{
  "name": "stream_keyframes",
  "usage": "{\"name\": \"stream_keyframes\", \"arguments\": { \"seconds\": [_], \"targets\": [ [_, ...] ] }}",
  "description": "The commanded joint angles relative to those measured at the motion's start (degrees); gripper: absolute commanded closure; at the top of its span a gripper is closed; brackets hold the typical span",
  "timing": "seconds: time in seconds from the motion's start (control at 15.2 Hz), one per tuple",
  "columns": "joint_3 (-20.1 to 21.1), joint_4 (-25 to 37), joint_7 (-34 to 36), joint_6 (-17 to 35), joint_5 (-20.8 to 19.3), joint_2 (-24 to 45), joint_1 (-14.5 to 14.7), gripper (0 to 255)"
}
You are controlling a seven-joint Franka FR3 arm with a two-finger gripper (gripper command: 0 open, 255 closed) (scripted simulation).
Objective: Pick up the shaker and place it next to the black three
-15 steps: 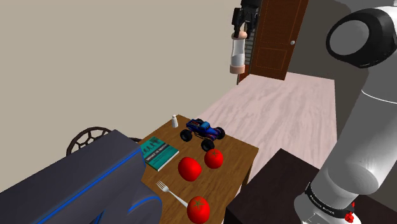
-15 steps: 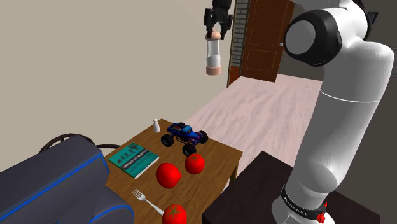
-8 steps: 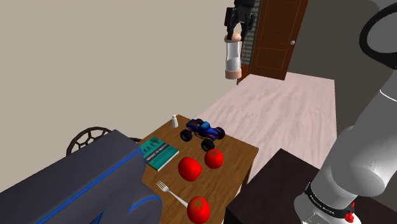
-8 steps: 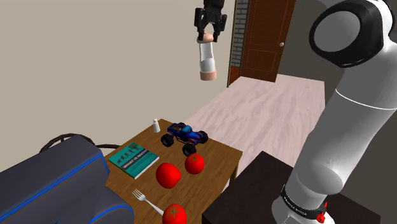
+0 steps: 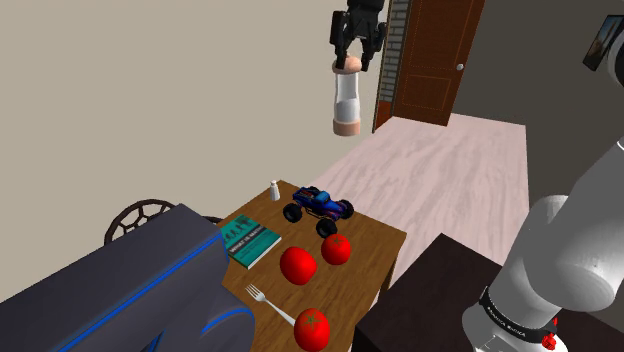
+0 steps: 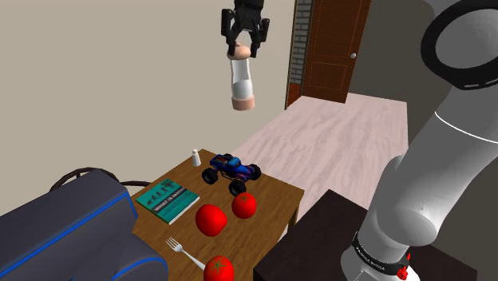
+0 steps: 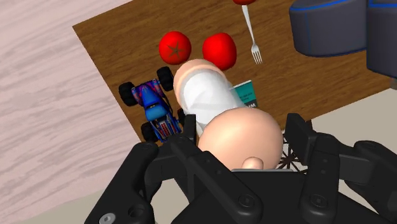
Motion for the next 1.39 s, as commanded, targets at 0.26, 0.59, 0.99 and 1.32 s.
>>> {"name": "stream_keyframes", "arguments": {
  "seconds": [0.26,0.59,0.99,1.32],
  "targets": [
    [5.49,-1.76,8.88,1.59,0.2,-1.48,3.42,255],
    [10.14,-1.41,16.25,2.81,0.32,-0.97,6.24,255],
    [15.76,1.62,25.19,3.88,-0.24,1.94,9.74,255],
    [20.43,6.61,32.83,4.18,-1.84,6.44,13.03,255]
  ]
}}
